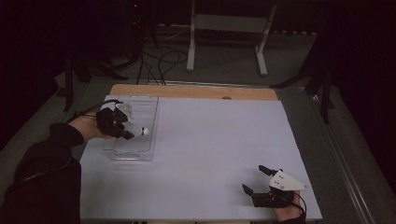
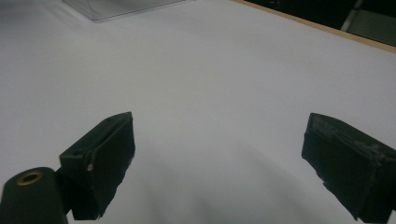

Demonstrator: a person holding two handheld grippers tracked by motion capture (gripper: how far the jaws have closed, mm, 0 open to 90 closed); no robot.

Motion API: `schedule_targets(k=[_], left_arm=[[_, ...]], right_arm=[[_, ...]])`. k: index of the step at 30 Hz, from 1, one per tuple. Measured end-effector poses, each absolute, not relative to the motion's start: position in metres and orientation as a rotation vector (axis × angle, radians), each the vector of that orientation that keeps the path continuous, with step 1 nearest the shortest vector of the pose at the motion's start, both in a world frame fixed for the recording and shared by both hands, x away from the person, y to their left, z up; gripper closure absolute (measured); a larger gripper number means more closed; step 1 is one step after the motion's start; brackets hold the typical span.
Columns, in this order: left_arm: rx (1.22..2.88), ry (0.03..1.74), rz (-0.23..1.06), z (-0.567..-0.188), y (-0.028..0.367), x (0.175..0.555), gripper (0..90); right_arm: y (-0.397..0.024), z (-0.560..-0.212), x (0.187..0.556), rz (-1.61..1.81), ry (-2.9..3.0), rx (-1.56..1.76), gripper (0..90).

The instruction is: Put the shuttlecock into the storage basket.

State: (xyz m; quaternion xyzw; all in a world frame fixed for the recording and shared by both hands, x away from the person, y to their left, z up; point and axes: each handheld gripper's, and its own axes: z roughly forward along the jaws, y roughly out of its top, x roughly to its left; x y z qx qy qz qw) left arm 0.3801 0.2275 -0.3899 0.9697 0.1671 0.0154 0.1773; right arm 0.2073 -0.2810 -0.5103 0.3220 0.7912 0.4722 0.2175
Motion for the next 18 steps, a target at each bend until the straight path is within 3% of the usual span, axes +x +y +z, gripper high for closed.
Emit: schedule_targets(k=[18], left_arm=[[2.751, 0.516, 0.030, -0.419, 0.228, 0.387, 88.9]], right_arm=[[-0.282, -0.510, 0.207, 1.297, 2.179, 0.889, 11.2]])
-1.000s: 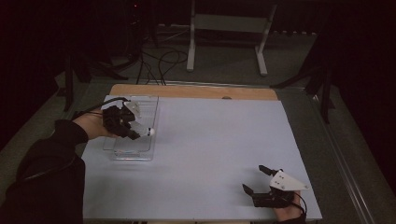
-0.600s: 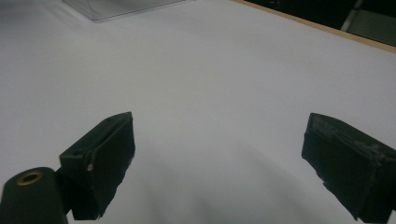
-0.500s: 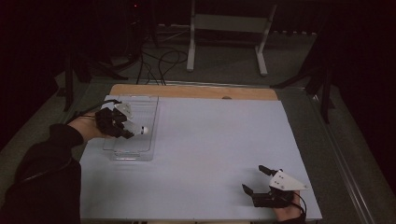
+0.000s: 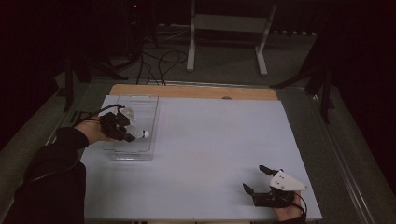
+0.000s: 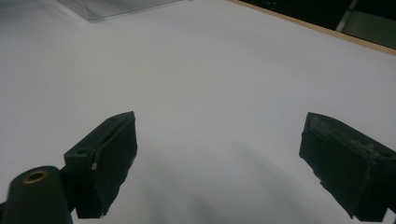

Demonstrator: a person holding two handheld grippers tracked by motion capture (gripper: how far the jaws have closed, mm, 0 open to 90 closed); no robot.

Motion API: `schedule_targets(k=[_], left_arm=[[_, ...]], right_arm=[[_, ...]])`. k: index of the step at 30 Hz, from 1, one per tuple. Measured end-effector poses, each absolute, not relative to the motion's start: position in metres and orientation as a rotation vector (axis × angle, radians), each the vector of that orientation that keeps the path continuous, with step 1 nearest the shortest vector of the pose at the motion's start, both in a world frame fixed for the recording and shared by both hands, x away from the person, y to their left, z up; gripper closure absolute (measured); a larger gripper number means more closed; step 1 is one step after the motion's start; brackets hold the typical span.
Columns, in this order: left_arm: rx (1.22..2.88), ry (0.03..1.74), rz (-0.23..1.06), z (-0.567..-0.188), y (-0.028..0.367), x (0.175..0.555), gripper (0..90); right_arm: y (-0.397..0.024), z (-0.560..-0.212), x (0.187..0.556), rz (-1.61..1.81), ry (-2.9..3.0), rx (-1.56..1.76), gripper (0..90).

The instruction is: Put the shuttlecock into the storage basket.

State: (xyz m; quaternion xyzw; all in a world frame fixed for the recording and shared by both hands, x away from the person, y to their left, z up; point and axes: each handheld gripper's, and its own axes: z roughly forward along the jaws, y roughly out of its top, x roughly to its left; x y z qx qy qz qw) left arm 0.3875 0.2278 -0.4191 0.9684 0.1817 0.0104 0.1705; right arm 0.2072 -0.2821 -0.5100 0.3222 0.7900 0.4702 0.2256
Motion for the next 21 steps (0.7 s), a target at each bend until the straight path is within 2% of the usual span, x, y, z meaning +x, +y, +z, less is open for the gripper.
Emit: schedule_targets(k=[17, 21], left_arm=[[2.765, 0.539, -0.014, -0.439, 0.225, 0.388, 88.7], [2.764, 0.552, -0.028, -0.444, 0.222, 0.389, 85.0]], right_arm=[[-0.282, -0.511, 0.207, 1.300, 2.187, 0.895, 11.1], [-0.282, -0.511, 0.207, 1.301, 2.186, 0.895, 11.1]])
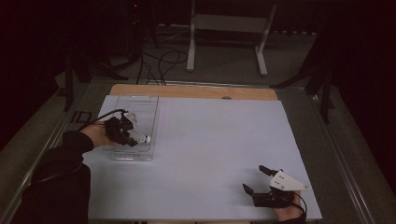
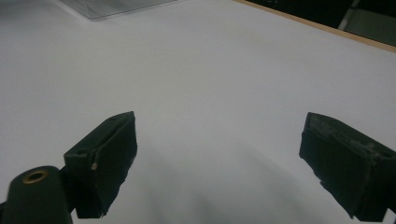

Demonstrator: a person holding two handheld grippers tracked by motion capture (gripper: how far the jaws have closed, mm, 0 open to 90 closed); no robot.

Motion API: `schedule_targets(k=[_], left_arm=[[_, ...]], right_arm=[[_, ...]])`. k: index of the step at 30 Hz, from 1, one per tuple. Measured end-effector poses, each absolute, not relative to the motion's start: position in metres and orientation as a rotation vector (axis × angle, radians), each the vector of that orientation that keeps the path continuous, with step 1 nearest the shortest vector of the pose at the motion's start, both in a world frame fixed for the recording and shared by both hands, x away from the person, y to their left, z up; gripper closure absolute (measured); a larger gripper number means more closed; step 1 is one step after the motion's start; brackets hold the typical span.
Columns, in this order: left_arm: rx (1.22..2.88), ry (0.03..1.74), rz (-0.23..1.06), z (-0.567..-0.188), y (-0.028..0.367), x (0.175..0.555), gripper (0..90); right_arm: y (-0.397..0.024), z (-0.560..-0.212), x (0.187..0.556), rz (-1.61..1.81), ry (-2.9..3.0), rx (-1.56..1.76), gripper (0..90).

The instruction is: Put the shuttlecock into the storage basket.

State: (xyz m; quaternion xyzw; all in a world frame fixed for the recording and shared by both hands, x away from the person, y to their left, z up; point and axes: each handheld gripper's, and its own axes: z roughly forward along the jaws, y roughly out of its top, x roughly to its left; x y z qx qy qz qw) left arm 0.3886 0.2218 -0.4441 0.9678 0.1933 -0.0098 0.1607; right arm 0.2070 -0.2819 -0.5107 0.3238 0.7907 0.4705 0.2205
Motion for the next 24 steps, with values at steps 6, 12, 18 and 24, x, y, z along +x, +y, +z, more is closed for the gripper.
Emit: schedule_targets(k=[6, 12, 18, 24], left_arm=[[2.763, 0.705, -0.007, -0.447, 0.219, 0.393, 56.8], [2.722, 0.794, 0.050, -0.443, 0.221, 0.394, 35.5], [2.695, 0.863, 0.053, -0.440, 0.221, 0.395, 15.4], [2.668, 0.868, 0.057, -0.433, 0.219, 0.395, 2.9]], right_arm=[[-0.282, -0.511, 0.207, 1.301, 2.189, 0.897, 11.2], [-0.282, -0.511, 0.207, 1.300, 2.186, 0.897, 11.2], [-0.282, -0.511, 0.207, 1.298, 2.189, 0.897, 11.2], [-0.282, -0.510, 0.207, 1.295, 2.189, 0.896, 11.1]])
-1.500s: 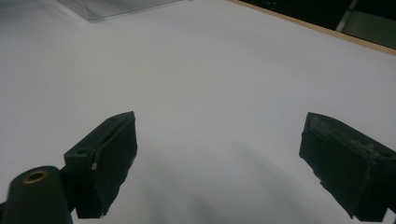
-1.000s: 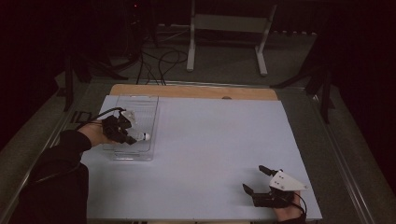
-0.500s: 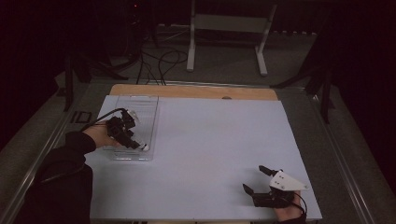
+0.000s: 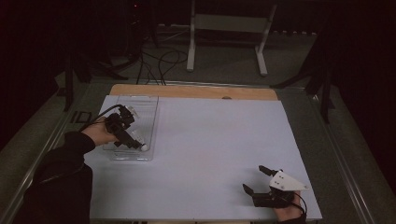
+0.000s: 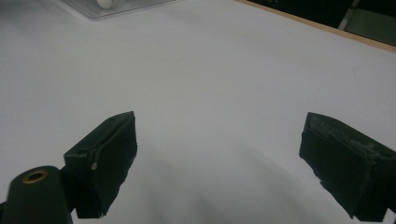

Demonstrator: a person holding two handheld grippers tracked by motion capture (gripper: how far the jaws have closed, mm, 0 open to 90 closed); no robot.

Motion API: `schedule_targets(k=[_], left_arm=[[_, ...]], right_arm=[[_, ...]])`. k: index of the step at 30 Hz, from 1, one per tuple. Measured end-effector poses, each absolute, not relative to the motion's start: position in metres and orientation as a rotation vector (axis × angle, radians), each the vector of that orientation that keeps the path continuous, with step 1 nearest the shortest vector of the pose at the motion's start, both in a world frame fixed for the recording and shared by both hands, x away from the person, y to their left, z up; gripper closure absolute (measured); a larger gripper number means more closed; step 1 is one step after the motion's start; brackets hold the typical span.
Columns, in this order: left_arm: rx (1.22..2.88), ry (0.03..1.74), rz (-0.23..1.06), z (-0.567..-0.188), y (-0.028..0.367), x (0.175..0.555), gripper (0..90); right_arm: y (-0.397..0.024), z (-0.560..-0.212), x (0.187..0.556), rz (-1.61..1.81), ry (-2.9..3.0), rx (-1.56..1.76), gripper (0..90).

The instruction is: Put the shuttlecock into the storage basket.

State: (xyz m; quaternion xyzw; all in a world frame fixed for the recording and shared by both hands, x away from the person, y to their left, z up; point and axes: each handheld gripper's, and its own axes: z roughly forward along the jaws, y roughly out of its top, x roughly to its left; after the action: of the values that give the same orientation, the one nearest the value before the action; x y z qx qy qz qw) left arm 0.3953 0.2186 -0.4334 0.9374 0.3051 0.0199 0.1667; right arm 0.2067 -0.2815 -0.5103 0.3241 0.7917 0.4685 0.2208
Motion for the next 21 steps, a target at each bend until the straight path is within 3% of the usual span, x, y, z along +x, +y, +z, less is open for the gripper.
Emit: schedule_targets(k=[21], left_arm=[[2.600, 0.822, 0.102, -0.408, 0.200, 0.389, 0.1]], right_arm=[[-0.283, -0.509, 0.207, 1.335, 2.196, 0.891, 10.0]])
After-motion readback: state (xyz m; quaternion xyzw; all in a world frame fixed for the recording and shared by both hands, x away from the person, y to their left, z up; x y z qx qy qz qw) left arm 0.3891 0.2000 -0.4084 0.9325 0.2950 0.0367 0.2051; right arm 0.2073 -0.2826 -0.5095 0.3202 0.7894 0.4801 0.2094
